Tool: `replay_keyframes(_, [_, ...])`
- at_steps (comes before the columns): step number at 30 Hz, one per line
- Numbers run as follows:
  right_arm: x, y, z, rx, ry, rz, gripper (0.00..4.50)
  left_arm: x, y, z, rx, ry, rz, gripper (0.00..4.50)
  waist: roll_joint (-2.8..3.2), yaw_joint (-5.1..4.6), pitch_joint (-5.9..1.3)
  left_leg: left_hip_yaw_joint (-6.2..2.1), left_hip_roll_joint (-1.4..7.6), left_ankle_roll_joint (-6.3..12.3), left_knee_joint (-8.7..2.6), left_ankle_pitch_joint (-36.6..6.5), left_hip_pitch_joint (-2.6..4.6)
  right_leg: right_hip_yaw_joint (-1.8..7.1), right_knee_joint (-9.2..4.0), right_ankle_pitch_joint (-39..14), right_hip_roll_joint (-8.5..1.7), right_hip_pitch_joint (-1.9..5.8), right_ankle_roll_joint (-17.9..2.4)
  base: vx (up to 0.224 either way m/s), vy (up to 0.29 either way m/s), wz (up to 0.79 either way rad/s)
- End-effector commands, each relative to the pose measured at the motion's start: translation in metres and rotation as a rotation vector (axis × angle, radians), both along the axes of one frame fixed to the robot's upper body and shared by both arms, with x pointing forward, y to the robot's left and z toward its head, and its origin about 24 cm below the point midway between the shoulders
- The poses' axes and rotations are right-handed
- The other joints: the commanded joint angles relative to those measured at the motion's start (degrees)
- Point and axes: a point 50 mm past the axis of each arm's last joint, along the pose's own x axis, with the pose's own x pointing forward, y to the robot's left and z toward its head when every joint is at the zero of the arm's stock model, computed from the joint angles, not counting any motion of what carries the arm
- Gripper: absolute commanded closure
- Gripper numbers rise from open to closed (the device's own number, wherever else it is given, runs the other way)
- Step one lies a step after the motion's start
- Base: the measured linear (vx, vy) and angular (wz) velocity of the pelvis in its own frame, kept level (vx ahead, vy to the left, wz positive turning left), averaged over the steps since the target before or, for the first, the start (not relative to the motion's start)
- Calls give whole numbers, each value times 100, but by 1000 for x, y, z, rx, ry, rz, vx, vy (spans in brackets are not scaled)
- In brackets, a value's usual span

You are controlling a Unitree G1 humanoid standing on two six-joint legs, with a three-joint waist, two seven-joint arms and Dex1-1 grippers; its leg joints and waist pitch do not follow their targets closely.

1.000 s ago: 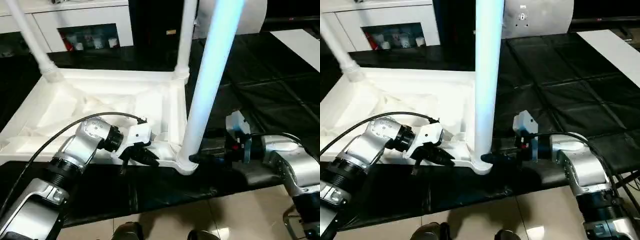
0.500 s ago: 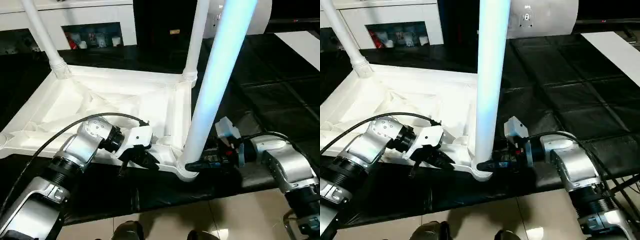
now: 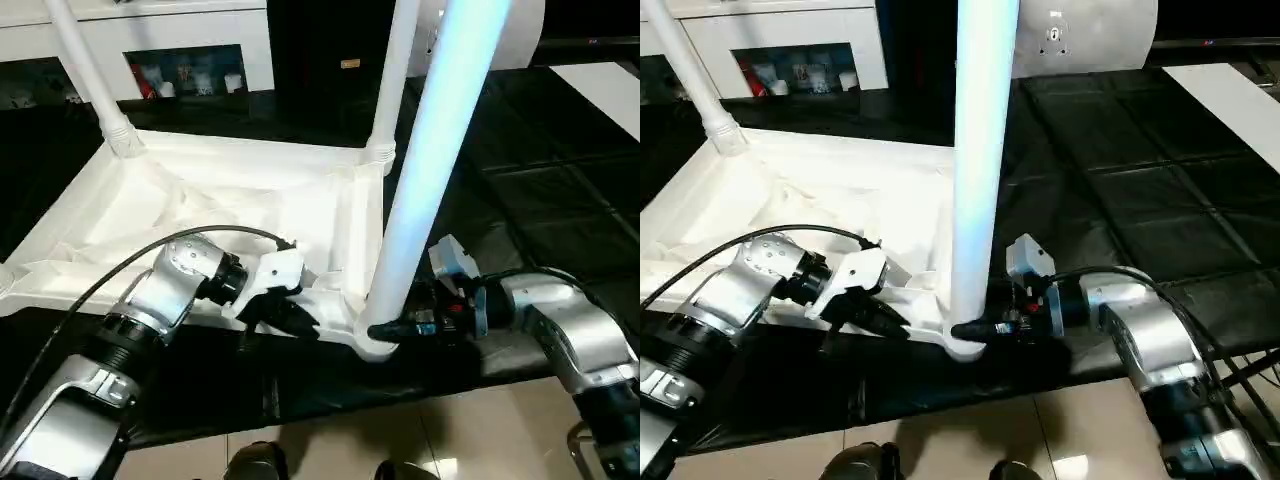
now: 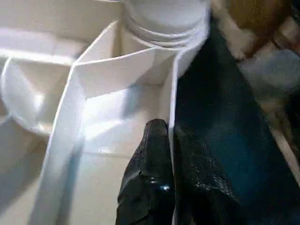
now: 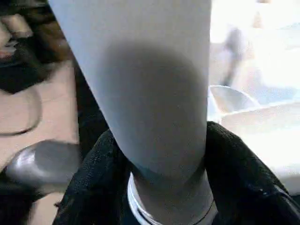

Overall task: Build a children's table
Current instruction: Rotate leg to tighten

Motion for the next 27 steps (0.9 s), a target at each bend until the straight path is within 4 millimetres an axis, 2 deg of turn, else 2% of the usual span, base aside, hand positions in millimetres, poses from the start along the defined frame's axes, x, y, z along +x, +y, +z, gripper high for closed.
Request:
replay_keyframes(1, [-2, 31, -16, 12, 60, -103, 248, 6, -26, 7, -97, -37, 126, 450, -64, -78, -267, -161, 370, 59, -497, -1728, 112, 289, -502, -2315, -416, 211, -1107, 0, 0, 0])
replay_keyframes(2, [0, 35, -17, 19, 64, -145, 251, 7, -28, 7, -102, -39, 148, 450, -59, -90, -262, -169, 368, 4, -500, -1826, 141, 292, -525, -2501, -421, 177, -1063, 0, 0, 0])
replay_keyframes(3, [2, 42, -18, 35, 71, -200, 251, 9, -33, 7, -117, -43, 199, 450, -76, -178, -262, -211, 350, -89, -520, -1939, 98, 279, -538, -2753, -436, 220, -909, 0, 0, 0])
replay_keyframes(4, [7, 54, -20, 50, 83, -292, 251, 13, -42, 8, -139, -44, 273, 450, -65, -187, -266, -217, 352, -95, -526, -1937, 94, 276, -544, -2759, -431, 209, -871, 0, 0, 0])
replay_keyframes(6, [10, 59, -21, 52, 88, -333, 252, 15, -45, 8, -148, -43, 299, 450, -56, -231, -268, -206, 347, -135, -522, -2042, 140, 282, -572, -2776, -421, 147, -861, 0, 0, 0])
replay_keyframes(7, [21, 72, -23, 67, 94, -492, 252, 19, -56, 10, -173, -45, 381, 450, -61, -298, -258, -201, 329, -137, -528, -2040, 127, 286, -589, -2736, -412, 146, -840, 0, 0, 0])
replay_keyframes(9, [26, 77, -23, 74, 99, -546, 252, 21, -59, 11, -178, -48, 414, 450, -54, -350, -274, -214, 319, -153, -525, -2073, 135, 275, -597, -2760, -413, 133, -830, 0, 0, 0])
replay_keyframes(10, [29, 82, -23, 80, 100, -576, 252, 24, -62, 12, -180, -64, 454, 450, -26, -348, -267, -196, 323, -117, -530, -2074, 157, 288, -621, -2612, -388, 115, -782, 0, 0, 0])
replay_keyframes(11, [29, 83, -23, 81, 100, -580, 252, 25, -63, 12, -180, -68, 462, 450, -26, -348, -267, -196, 323, -117, -530, -2074, 157, 288, -621, -2612, -388, 115, -782, 0, 0, 0])
replay_keyframes(13, [39, 99, -21, 71, 93, -712, 252, 30, -75, 17, -201, -107, 562, 450, -15, -372, -288, -178, 324, -104, -532, -1910, 134, 302, -583, -2161, -374, 124, -885, 0, 0, 0])
replay_keyframes(15, [40, 104, -19, 78, 88, -736, 252, 30, -79, 18, -204, -116, 568, 450, -29, -376, -295, -166, 311, -80, -530, -1823, 134, 302, -574, -1980, -362, 141, -927, 0, 0, 0])
replay_keyframes(16, [40, 105, -17, 71, 54, -720, 196, 28, -81, 19, -200, -125, 544, 450, -25, -356, -310, -157, 312, -7, -520, -1678, 136, 310, -558, -1725, -364, 160, -952, 0, 0, 0])
replay_keyframes(17, [39, 104, -17, 56, 22, -711, 196, 26, -82, 19, -198, -131, 516, 450, -23, -353, -310, -149, 317, 34, -516, -1610, 128, 316, -550, -1583, -359, 161, -971, 0, 0, 0])
replay_keyframes(19, [37, 96, -17, 48, -23, -716, 176, 22, -80, 18, -176, -154, 470, 450, -45, -327, -350, -140, 308, 220, -481, -1128, 93, 306, -476, -896, -356, 221, -1066, 0, 0, 0])
replay_keyframes(20, [37, 90, -17, 63, -30, -728, 162, 21, -77, 17, -161, -166, 449, 450, -40, -318, -353, -129, 312, 283, -471, -1021, 97, 308, -467, -727, -353, 216, -1089, 0, 0, 0])
replay_keyframes(21, [37, 84, -16, 78, -34, -741, 146, 20, -74, 15, -147, -176, 433, 450, -39, -308, -365, -131, 308, 403, -452, -828, 81, 298, -429, -435, -361, 245, -1163, 0, 0, 0])
replay_keyframes(22, [37, 71, -13, 89, -88, -719, 137, 18, -67, 13, -135, -171, 413, 450, -36, -291, -373, -123, 306, 508, -433, -708, 82, 289, -412, -230, -358, 253, -1220, 0, 0, 0])
replay_keyframes(23, [37, 65, -11, 89, -102, -710, 133, 17, -64, 12, -133, -168, 404, 450, -6, -279, -378, -123, 311, 577, -417, -587, 74, 283, -379, -12, -355, 274, -1294, 0, 0, 0])
replay_keyframes(26, [37, 49, -6, 104, -150, -682, 115, 15, -56, 10, -122, -162, 384, 450, -19, -283, -385, -118, 316, 700, -395, -512, 67, 270, -352, 247, -352, 292, -1422, 0, 0, 0])
replay_keyframes(27, [37, 42, -3, 104, -172, -649, 92, 13, -52, 9, -118, -165, 352, 450, -21, -283, -386, -116, 314, 743, -385, -512, 61, 262, -348, 272, -346, 296, -1470, 0, 0, 0])
